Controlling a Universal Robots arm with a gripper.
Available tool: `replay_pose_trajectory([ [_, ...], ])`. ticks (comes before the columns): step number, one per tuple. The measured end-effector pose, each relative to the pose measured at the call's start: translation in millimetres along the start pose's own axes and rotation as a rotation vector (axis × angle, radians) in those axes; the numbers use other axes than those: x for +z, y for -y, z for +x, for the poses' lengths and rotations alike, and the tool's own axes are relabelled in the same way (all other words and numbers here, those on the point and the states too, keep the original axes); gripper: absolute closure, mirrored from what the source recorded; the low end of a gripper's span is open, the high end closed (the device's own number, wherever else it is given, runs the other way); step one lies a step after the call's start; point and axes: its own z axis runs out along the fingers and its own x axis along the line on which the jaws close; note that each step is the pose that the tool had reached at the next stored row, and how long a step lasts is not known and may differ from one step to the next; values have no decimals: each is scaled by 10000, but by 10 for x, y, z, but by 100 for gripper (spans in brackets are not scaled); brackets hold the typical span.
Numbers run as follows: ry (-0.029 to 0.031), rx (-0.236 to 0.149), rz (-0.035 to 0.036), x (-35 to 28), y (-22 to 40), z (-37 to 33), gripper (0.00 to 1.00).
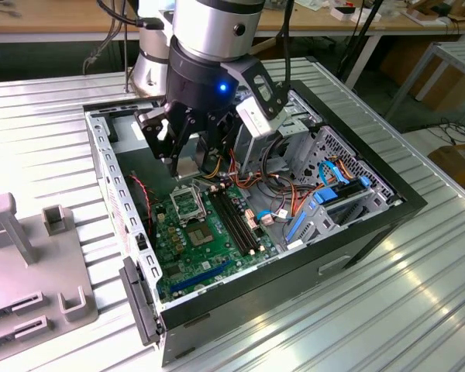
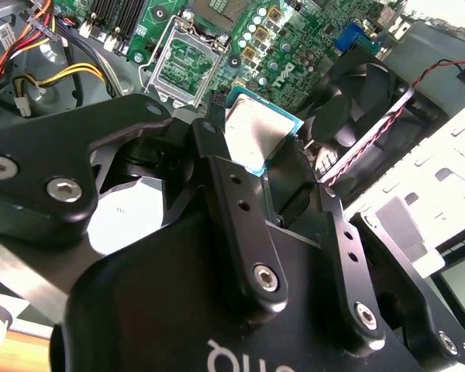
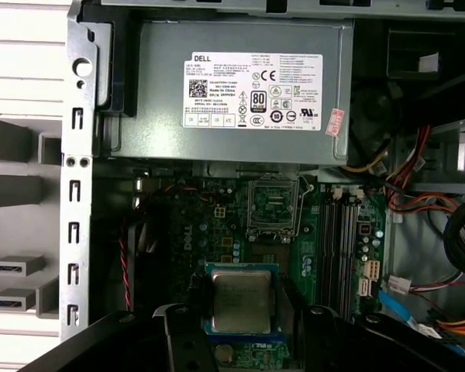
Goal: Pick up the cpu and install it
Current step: 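Place the cpu into insertion slot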
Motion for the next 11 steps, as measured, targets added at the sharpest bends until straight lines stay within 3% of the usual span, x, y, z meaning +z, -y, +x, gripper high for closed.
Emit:
replay_pose_trajectory([
  [11,-1,0,1,47,21,-1,53],
])
